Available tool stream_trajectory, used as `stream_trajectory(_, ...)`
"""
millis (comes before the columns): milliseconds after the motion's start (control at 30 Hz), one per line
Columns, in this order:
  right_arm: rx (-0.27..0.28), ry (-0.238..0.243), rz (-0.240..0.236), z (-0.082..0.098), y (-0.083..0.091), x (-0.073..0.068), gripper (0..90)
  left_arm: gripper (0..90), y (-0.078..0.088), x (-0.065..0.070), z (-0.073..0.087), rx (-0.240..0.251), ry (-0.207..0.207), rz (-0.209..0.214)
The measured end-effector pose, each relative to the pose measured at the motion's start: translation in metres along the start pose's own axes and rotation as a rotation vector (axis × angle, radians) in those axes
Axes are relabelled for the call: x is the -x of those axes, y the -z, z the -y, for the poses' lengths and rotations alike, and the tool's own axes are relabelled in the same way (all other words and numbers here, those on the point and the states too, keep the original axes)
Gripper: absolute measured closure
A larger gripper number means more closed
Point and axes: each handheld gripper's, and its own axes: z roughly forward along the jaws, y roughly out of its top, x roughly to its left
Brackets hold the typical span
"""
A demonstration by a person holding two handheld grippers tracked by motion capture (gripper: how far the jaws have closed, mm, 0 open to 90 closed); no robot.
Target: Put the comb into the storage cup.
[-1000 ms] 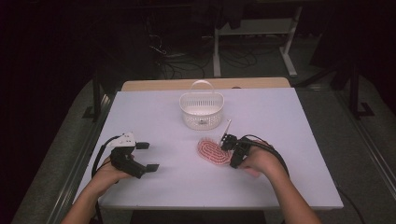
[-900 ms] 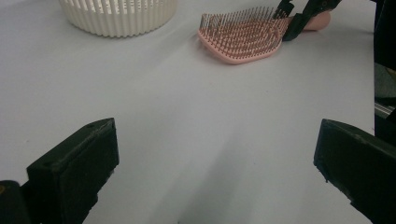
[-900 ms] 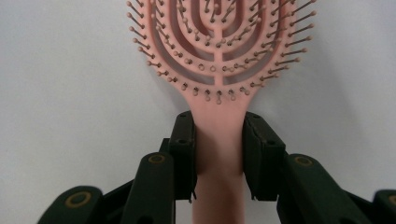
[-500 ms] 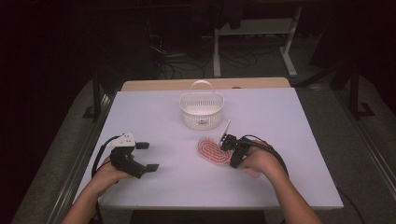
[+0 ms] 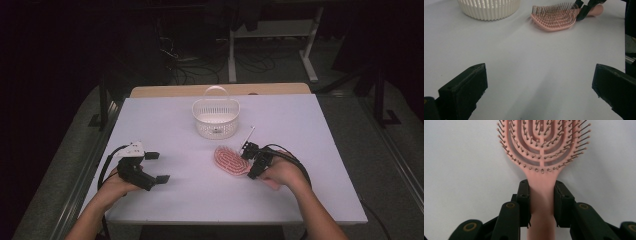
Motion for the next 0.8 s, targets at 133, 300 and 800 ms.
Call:
stream_trajectory(133, 0.039, -0.015, -0.009, 0.004, 0.004, 0.004, 68.8, 0.0, 0.0, 0.0, 0.0, 0.0, 0.0, 0.0)
stream_trajectory(300, 0.076, -0.029, -0.034, 0.009, 0.007, 0.008, 68.8, 0.0, 0.0, 0.0, 0.0, 0.0, 0.0, -0.001)
stream_trajectory(800, 0.188, -0.077, -0.074, 0.021, 0.02, 0.02, 68.8, 0.0, -0.001, 0.0, 0.0, -0.003, 0.0, 0.001)
